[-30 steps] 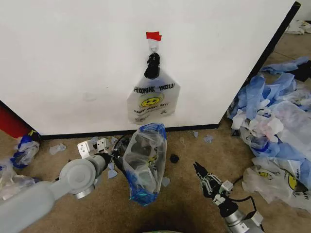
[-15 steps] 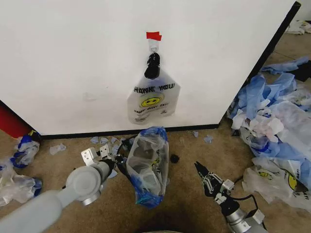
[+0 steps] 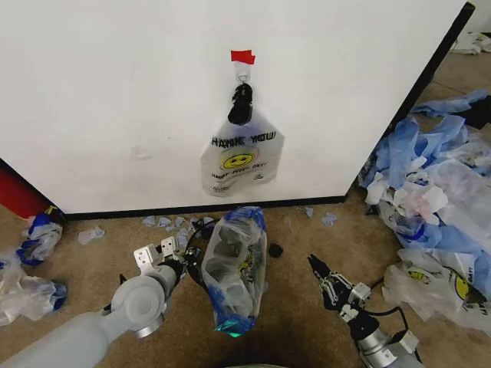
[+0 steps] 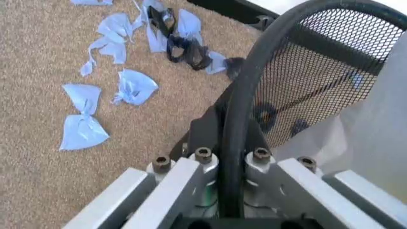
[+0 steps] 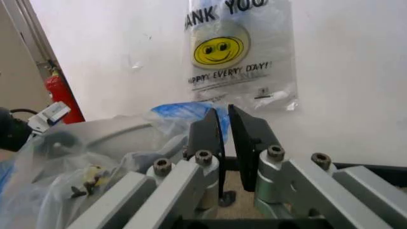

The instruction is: Pick up the garbage bag from the wall and place it over the trash bin.

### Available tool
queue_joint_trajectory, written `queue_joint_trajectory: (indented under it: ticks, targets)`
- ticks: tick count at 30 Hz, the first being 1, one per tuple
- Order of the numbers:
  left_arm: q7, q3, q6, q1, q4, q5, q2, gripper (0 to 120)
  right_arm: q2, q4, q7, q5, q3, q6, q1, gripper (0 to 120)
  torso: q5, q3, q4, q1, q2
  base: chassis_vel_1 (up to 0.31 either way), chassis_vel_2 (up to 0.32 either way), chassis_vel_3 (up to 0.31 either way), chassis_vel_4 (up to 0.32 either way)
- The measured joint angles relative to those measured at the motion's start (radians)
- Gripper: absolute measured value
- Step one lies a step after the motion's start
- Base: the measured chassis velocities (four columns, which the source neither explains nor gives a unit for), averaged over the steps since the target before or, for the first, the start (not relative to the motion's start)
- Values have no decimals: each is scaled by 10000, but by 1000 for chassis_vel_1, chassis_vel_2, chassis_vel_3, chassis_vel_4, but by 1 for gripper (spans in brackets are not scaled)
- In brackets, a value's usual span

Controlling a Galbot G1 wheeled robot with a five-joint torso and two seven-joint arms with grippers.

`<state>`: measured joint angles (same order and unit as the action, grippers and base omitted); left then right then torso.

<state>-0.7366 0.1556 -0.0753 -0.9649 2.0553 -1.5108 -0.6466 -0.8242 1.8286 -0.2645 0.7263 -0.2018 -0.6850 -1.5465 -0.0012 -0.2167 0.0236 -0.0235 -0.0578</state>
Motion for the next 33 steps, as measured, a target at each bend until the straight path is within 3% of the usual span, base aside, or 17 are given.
queue_joint_trajectory:
  ticks: [7,16,19,25,27,30,33]
  targets:
    - [23,-182,-93,-253,232,32,87,5,-17,7,-2,0,-7,0,-6,8,-1,0,0,0,0,0,0,0,0]
    - [12,-346,-165,-460,587,-5,165,41,-21,58,-30,-2,-34,-10,-38,7,1,0,0,0,0,0,0,0,0]
    - [11,-394,-174,-509,647,0,193,48,-21,74,-31,-2,-35,-11,-38,7,0,0,0,0,0,0,0,0,0]
    - [8,-411,-184,-525,667,7,205,74,-21,86,-35,1,-39,-16,-38,7,0,0,0,0,0,0,0,0,0]
    - [7,-411,-184,-525,667,7,205,78,-21,87,-35,1,-40,-17,-38,7,0,0,0,0,0,0,0,0,0]
    - [605,-637,-142,-622,437,1184,552,93,12,487,134,126,43,96,-36,7,4,0,2,0,0,0,0,0,0]
    - [852,-746,-97,-690,356,1599,699,95,43,654,284,187,106,173,-41,7,7,-1,-1,0,0,0,0,0,0]
